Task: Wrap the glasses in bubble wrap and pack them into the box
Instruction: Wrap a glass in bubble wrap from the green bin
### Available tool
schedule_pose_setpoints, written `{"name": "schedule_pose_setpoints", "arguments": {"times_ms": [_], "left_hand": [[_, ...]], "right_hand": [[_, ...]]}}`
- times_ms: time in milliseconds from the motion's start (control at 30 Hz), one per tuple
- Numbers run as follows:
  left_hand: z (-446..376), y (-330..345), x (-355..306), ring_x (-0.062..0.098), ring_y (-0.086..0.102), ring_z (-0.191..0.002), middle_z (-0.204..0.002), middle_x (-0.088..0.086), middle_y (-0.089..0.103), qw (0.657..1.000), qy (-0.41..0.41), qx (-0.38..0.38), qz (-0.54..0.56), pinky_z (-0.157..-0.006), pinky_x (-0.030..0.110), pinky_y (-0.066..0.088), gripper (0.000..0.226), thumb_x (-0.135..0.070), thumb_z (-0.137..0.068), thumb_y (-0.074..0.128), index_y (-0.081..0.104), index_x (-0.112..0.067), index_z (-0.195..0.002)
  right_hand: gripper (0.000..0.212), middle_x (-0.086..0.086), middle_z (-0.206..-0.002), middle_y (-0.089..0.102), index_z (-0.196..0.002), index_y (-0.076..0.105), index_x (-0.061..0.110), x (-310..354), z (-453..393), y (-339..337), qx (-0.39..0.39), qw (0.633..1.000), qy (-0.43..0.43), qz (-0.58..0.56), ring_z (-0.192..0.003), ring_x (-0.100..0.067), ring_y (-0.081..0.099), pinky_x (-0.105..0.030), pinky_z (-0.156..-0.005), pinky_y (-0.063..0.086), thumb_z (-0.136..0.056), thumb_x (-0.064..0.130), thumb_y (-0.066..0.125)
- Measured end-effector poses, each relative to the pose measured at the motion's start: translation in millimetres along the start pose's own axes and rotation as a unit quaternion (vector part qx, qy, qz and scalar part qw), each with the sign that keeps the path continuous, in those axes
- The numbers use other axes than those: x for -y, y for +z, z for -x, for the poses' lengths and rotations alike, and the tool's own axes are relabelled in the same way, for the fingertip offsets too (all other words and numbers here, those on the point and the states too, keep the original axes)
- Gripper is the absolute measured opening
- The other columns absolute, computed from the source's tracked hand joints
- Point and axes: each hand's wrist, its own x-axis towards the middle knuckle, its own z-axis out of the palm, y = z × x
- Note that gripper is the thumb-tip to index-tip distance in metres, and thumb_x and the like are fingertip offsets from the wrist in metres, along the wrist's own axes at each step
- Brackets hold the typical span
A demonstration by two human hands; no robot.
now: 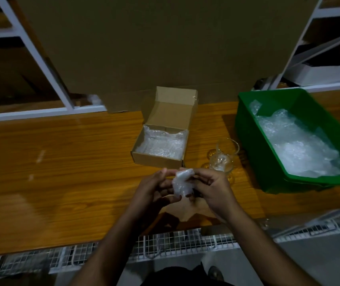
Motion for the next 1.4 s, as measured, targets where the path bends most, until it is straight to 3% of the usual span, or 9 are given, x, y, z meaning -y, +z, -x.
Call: {"name": "schedule_pose_setpoints", "arguments": {"times_ms": [67,200,333,400,567,733,933,1167,1400], "left_hand": [[-6.9,7.6,-1.1,0.032,0.069,-0.104,-0.116,0.023,0.07,1.0,-0.009,0.006,0.005,-0.078,0.032,0.057,0.037,-0.026,-0.093,0.057,0.065,-0.004,-0.122],[-22.6,20.2,4.4,0.032,0.072,-0.102,-0.115,0.024,0.07,0.998,-0.022,-0.012,0.05,-0.076,0.03,0.06,0.047,-0.004,-0.074,0.072,0.065,-0.002,-0.12],[-31.0,34.9,8.3,0.024,0.074,-0.088,-0.098,0.018,0.074,0.998,0.005,-0.018,0.056,-0.069,0.027,0.06,0.045,0.001,-0.066,0.073,0.066,-0.004,-0.11],[-36.3,42.7,9.5,0.024,0.075,-0.087,-0.094,0.015,0.076,0.998,0.031,-0.017,0.049,-0.069,0.028,0.06,0.045,0.003,-0.065,0.074,0.065,-0.004,-0.108],[-55.7,56.0,6.3,0.026,0.073,-0.097,-0.103,0.015,0.075,0.993,0.108,-0.035,-0.023,-0.077,0.029,0.059,0.048,-0.004,-0.066,0.081,0.065,-0.008,-0.112],[-67.7,52.7,23.2,0.01,0.066,-0.107,-0.114,-0.007,0.07,0.978,0.128,-0.045,-0.161,-0.087,0.031,0.057,0.062,-0.029,-0.064,0.087,0.061,-0.025,-0.12],[-78.2,57.3,56.1,-0.002,0.054,-0.119,-0.13,-0.017,0.057,0.956,0.105,-0.032,-0.272,-0.093,0.024,0.053,0.084,-0.027,-0.062,0.094,0.051,-0.034,-0.134],[-77.4,55.8,71.0,-0.005,0.052,-0.12,-0.129,-0.023,0.057,0.956,0.118,-0.05,-0.264,-0.093,0.022,0.05,0.083,-0.032,-0.063,0.094,0.049,-0.044,-0.132],[-80.1,58.4,49.3,-0.001,0.046,-0.13,-0.142,-0.023,0.048,0.96,0.142,-0.008,-0.243,-0.104,0.034,0.045,0.094,-0.054,-0.057,0.092,0.043,-0.052,-0.137]], "right_hand": [[0.033,-0.004,-0.094,0.078,-0.107,0.076,0.006,-1.6,-0.1,-9.5,-0.022,0.995,-0.047,0.087,-0.082,-0.028,0.074,-0.042,-0.07,0.061,-0.086,-0.015,0.062],[0.044,0.013,-0.09,0.074,-0.101,0.081,0.021,0.9,3.4,-23.9,-0.04,0.964,-0.117,0.237,-0.079,-0.006,0.069,-0.021,-0.067,0.053,-0.085,-0.014,0.059],[0.031,-0.007,-0.107,0.075,-0.105,0.079,0.025,11.6,7.1,-35.5,0.0,0.996,-0.017,0.082,-0.098,-0.033,0.07,-0.046,-0.08,0.059,-0.097,0.008,0.055],[0.022,-0.005,-0.107,0.074,-0.111,0.076,0.032,19.5,6.6,-42.2,0.011,0.993,-0.023,0.111,-0.096,-0.039,0.069,-0.058,-0.079,0.059,-0.096,0.023,0.062],[0.047,0.009,-0.093,0.07,-0.122,0.063,0.035,65.4,-16.3,-67.8,-0.05,0.962,-0.039,0.266,-0.085,0.0,0.068,-0.023,-0.074,0.059,-0.083,0.013,0.078],[0.028,0.011,-0.094,0.071,-0.108,0.073,0.024,105.9,-61.5,-104.0,-0.15,0.877,-0.08,0.45,-0.083,0.004,0.064,-0.005,-0.071,0.049,-0.082,0.015,0.08],[0.024,-0.002,-0.104,0.073,-0.104,0.076,0.022,92.9,-103.5,-96.1,-0.036,0.778,-0.018,0.627,-0.092,-0.017,0.067,-0.037,-0.084,0.059,-0.082,0.013,0.079],[0.016,-0.001,-0.091,0.07,-0.094,0.073,0.028,83.9,-107.9,-84.2,-0.002,0.637,-0.029,0.77,-0.081,-0.022,0.066,-0.031,-0.065,0.053,-0.081,0.021,0.077],[0.015,0.005,-0.079,0.064,-0.08,0.066,0.03,77.2,-105.8,-83.5,-0.02,0.636,-0.021,0.771,-0.074,-0.02,0.063,-0.028,-0.061,0.047,-0.078,0.028,0.08]]}}
